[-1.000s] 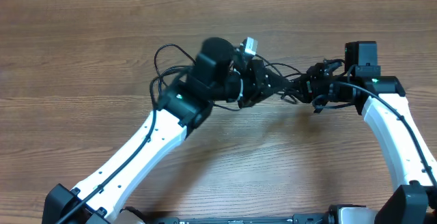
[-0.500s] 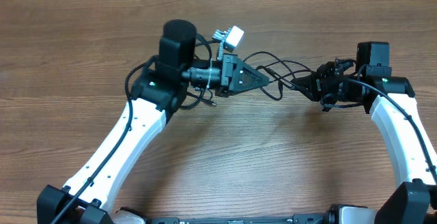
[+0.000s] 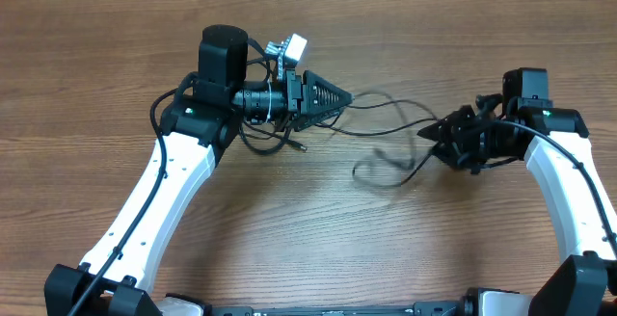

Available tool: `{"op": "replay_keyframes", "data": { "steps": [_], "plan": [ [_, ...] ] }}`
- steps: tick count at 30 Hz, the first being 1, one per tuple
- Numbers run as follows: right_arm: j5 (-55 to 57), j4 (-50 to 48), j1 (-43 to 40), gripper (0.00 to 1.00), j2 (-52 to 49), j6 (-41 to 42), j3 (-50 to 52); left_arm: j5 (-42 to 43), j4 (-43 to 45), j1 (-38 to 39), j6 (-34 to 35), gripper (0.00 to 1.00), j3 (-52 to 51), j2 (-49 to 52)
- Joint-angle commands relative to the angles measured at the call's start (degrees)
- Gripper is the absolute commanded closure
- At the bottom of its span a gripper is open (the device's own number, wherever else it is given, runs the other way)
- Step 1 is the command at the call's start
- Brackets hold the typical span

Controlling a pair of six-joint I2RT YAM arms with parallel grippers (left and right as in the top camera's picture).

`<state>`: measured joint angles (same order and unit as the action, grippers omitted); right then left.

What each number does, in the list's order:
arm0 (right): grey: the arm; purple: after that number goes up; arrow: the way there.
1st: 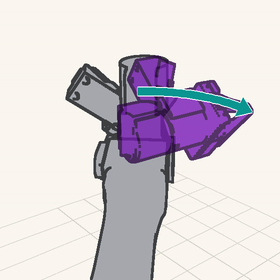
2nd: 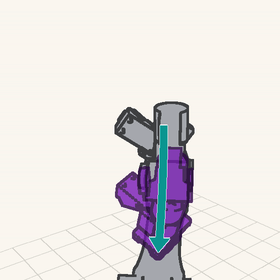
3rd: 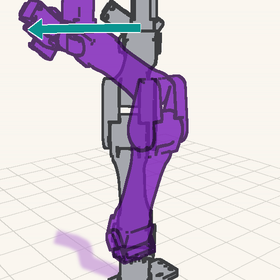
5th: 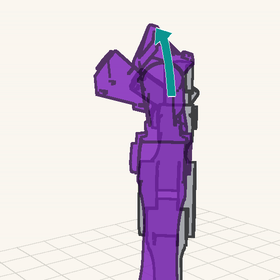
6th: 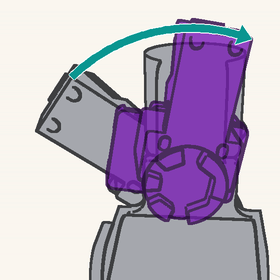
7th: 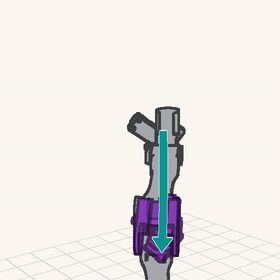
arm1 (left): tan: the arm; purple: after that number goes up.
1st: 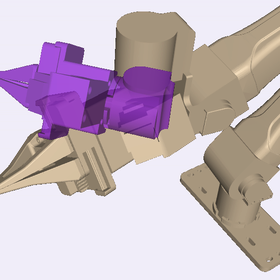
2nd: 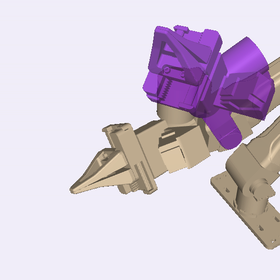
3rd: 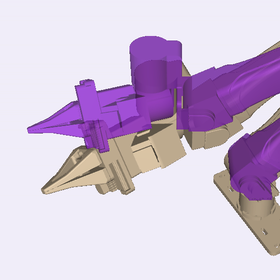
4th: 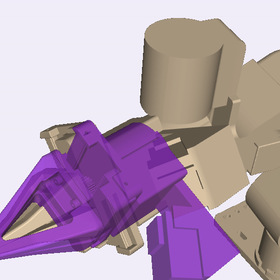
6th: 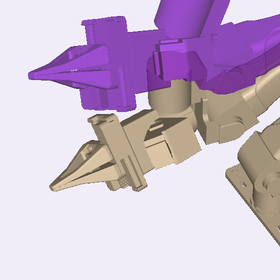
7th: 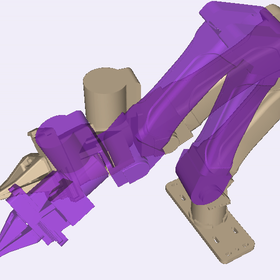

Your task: Untangle cables

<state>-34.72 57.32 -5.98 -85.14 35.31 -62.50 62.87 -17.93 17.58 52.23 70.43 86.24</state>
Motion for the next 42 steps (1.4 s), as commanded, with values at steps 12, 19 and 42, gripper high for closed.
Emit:
{"op": "replay_keyframes", "data": {
  "steps": [12, 19, 42],
  "plan": [
    [19.67, 7.19, 1.29, 0.00, -0.17, -22.82, -0.85, -54.18, -31.76, -0.33, -11.13, 0.52, 0.98, -0.96],
    [19.69, 0.33, 8.55, 0.00, -0.17, -28.02, -0.92, -77.75, -44.04, -0.33, -14.60, 0.52, 0.94, -0.72],
    [34.42, -26.10, 30.14, 0.00, -5.07, -63.63, -0.90, -67.89, -39.43, -10.29, -37.53, 0.21, -0.85, -0.04]
  ]
}}
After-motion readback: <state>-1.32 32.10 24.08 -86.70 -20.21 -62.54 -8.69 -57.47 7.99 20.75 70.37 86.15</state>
